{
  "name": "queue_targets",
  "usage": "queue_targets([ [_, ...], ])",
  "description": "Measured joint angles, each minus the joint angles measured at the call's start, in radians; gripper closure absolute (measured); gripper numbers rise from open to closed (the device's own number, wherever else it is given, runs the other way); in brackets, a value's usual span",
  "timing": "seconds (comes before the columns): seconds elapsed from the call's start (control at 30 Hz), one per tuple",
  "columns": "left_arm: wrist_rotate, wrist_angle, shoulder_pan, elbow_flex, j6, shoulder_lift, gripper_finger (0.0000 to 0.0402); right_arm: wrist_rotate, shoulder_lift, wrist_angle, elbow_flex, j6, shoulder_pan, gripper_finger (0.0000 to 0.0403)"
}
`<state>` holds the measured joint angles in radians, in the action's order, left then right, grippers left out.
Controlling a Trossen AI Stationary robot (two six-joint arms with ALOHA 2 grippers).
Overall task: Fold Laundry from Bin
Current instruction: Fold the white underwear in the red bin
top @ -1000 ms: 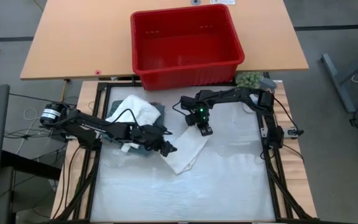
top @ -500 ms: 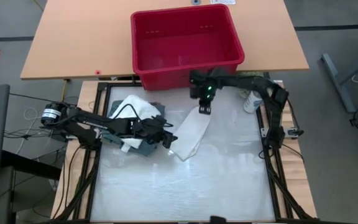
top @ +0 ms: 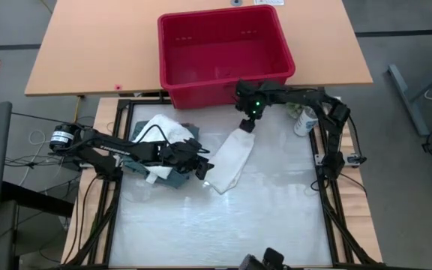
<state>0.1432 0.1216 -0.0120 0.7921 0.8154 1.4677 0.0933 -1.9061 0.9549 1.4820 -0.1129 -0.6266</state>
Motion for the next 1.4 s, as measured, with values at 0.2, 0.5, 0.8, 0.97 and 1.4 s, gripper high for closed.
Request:
queue_targets([
  [0.2,-0.001,-0.005,0.000,0.000,0.001,0.000,0.0200,-0.084,0.001,-0.104,-0.066,0.003,0.040,0.0087],
  [0.5,-0.001,-0.006,0.000,0.000,0.006,0.000,0.0200,-0.119,0.001,-0.208,-0.167,-0.015,0.085,0.0088],
  [0.8,-0.002,-0.012,0.000,0.000,0.016,0.000,0.0200,-0.076,-0.046,-0.237,-0.250,0.032,0.105,0.0089],
  [0.97,-0.004,-0.022,0.000,0.000,0.019,0.001,0.0200,-0.128,-0.098,-0.218,-0.248,0.040,0.160,0.0137],
  [1.4,-0.006,-0.037,0.000,0.000,0.034,0.001,0.0200,-0.185,-0.085,-0.002,-0.126,0.057,0.190,0.0379],
])
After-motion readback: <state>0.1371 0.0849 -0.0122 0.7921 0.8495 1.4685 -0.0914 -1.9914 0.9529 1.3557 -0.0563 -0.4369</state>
